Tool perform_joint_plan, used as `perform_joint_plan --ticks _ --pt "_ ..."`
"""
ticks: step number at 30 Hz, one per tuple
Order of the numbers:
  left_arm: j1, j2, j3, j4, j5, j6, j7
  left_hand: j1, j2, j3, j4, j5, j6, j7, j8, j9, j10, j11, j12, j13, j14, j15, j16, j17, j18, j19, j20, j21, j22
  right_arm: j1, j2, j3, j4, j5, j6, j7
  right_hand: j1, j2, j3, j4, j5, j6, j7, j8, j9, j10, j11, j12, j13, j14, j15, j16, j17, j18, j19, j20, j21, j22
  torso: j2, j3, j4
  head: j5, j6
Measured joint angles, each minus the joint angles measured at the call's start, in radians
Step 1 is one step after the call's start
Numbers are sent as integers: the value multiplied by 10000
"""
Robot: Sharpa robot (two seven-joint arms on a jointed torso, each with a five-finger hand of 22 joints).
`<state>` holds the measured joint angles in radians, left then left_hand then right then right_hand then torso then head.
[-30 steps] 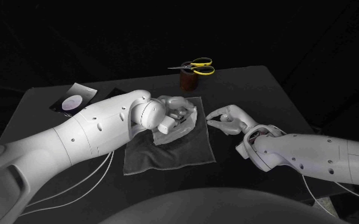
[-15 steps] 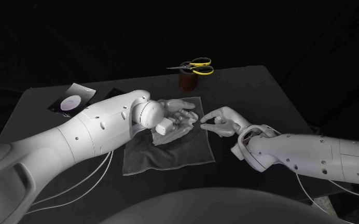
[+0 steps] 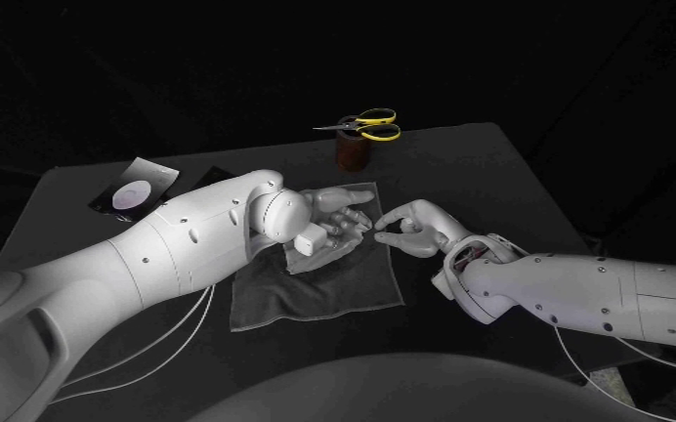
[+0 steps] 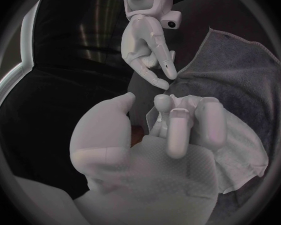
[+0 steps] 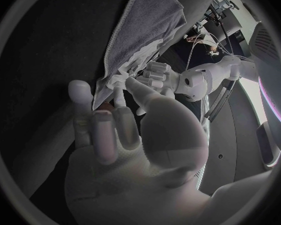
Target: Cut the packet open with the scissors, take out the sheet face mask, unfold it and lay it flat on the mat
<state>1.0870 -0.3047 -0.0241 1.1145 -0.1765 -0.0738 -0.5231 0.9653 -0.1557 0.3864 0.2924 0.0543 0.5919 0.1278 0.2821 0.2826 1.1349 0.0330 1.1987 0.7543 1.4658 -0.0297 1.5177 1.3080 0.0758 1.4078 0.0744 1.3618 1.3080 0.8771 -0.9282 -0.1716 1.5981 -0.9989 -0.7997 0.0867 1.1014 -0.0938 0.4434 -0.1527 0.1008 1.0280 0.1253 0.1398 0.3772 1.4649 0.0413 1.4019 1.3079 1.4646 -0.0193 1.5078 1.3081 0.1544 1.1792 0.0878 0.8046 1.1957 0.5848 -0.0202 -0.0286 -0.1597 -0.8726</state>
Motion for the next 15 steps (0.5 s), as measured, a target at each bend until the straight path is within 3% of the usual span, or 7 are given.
perform_joint_plan --ticks 5,7,9,11,12,15 --pt "-2 -51 0 87 152 33 194 169 169 -132 -29 0 182 -160 -1 6 -67 -132 -113 -173 -24 -79 -1 0 -1 -74 -106 -85 -1 1 3 22 51 -525 -236 -352 -51 -51 -50 -5 41 39 -39 59 11 0 -1 250 -6 0 0 74 -6 -3 110 -33 178 109 -2 -1 -1 -23 0" --pt "-4 -169 2 218 192 31 356 349 339 -194 -14 0 409 -136 -1 27 -334 -167 -381 -653 11 -115 -10 0 1 -130 -162 -193 -1 15 0 31 94 -688 -288 -437 -12 -83 -50 -5 103 55 -55 112 21 -1 -1 324 -6 2 -3 108 -8 -5 208 -60 289 141 -4 -4 0 -25 0" --pt "-5 -404 4 426 206 13 651 778 532 -222 -42 0 820 -8 121 120 -943 -3 -877 -1474 11 -106 -43 0 -1 -158 -158 -302 -2 64 0 43 114 -862 -303 -496 229 32 26 -81 90 56 -56 148 23 20 -22 406 -6 24 -24 134 -9 -5 229 -53 321 178 -6 -7 1 -25 0" --pt "-5 -680 6 654 200 -19 976 1611 746 -53 -211 0 1281 168 289 140 -1459 289 -1226 -1854 -2 171 -330 -99 8 -638 19 -865 -509 147 9 51 106 -985 -277 -501 575 250 232 -271 -139 58 -58 148 19 36 -38 470 -5 14 -70 156 -8 -7 288 -112 404 210 -9 -12 5 -41 0" --pt "-4 -837 6 783 187 -41 1158 2033 791 72 -336 0 1484 272 369 140 -1673 416 -1349 -1976 -23 288 -552 -528 101 -968 136 -1311 -955 195 17 57 86 -1041 -246 -500 747 424 418 -354 -282 58 -58 148 1 36 -38 557 -5 4 -80 216 -8 -10 328 -137 487 262 -10 -12 7 -48 0" --pt "-1 -1377 1 1209 28 -125 1777 2811 803 410 -709 0 1667 353 377 99 -1940 473 -1494 -2155 -132 380 -793 -1044 335 -1347 241 -1830 -1468 346 66 71 -28 -1202 -8 -455 880 559 591 -448 -331 58 -59 148 -45 36 -39 721 -3 4 -80 324 -8 -14 436 -101 689 361 -9 -20 27 -72 0"
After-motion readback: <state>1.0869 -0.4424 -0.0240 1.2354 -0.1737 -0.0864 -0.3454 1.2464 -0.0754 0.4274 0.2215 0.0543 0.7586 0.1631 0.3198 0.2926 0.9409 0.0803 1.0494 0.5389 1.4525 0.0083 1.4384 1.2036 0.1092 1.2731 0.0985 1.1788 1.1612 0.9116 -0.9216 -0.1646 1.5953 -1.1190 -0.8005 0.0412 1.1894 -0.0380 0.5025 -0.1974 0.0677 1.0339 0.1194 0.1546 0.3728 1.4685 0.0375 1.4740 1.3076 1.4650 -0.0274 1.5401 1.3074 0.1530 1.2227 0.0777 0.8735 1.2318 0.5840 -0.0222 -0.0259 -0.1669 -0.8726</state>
